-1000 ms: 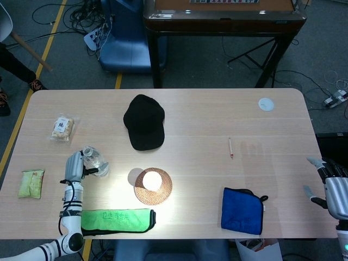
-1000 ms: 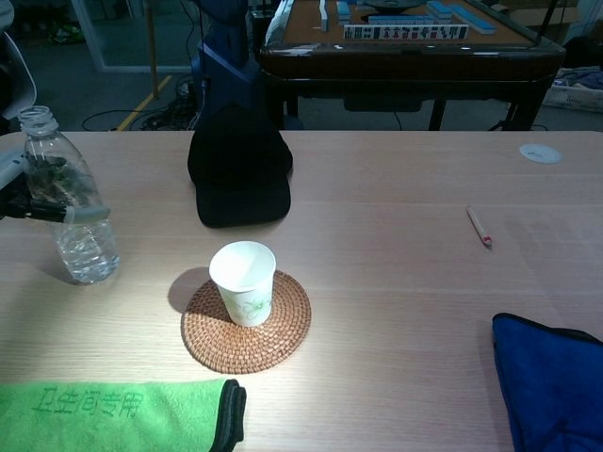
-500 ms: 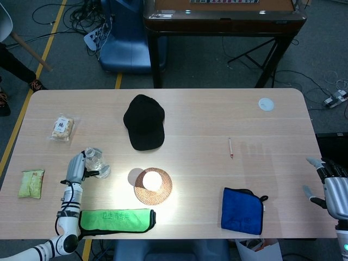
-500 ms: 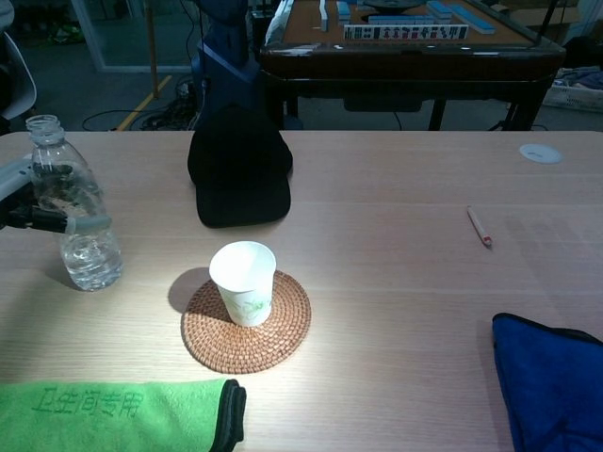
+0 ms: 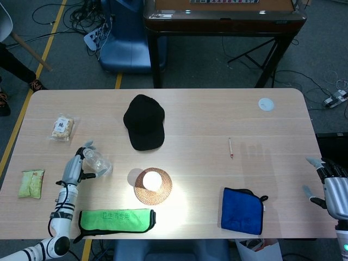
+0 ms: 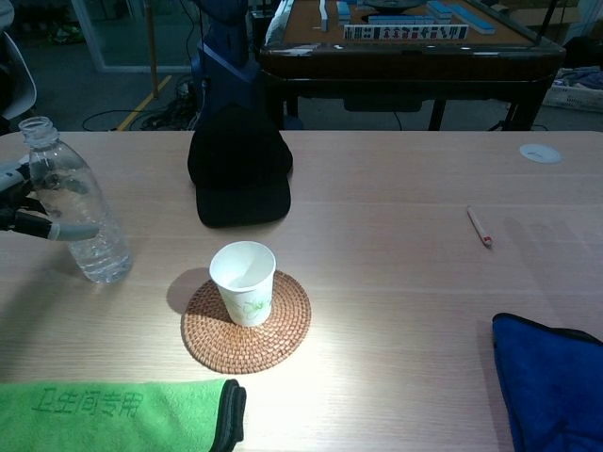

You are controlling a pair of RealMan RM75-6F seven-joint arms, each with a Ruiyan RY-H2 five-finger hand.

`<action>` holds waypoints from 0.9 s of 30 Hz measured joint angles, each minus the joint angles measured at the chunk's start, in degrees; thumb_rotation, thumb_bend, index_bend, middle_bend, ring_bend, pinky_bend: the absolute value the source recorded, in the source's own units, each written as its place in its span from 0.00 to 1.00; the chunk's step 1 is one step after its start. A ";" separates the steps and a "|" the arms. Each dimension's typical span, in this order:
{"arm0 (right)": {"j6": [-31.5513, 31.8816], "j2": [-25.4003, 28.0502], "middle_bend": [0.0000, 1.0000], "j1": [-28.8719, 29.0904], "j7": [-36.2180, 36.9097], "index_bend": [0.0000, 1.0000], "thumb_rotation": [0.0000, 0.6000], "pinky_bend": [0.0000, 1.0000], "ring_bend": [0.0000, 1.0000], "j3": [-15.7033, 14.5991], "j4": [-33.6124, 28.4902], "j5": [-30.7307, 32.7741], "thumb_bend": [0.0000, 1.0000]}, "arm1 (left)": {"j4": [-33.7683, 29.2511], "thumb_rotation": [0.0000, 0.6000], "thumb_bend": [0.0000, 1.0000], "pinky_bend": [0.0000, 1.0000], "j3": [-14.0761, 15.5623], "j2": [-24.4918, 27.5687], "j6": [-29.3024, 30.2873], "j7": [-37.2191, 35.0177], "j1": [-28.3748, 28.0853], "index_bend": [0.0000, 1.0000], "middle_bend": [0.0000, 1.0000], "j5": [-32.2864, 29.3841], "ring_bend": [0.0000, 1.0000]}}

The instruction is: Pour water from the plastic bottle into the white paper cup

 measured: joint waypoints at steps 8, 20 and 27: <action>0.01 -0.16 0.28 0.01 -0.62 0.22 1.00 0.26 0.16 -0.14 -0.07 -0.22 0.26 | -8.42 1.00 0.05 0.16 1.82 7.39 1.01 4.22 1.89 0.01 0.11 0.55 0.01; 0.06 -0.71 0.28 -0.01 -2.36 0.22 1.00 0.26 0.16 0.07 -0.21 0.44 0.27 | -14.11 1.00 0.03 0.17 6.73 19.57 7.43 13.05 6.67 0.07 0.10 4.95 0.03; 0.09 -1.22 0.28 0.02 -4.26 0.22 1.00 0.26 0.16 0.07 -0.38 0.60 0.26 | -12.18 1.00 0.03 0.31 9.95 20.73 14.69 17.49 9.39 0.26 0.14 12.30 0.13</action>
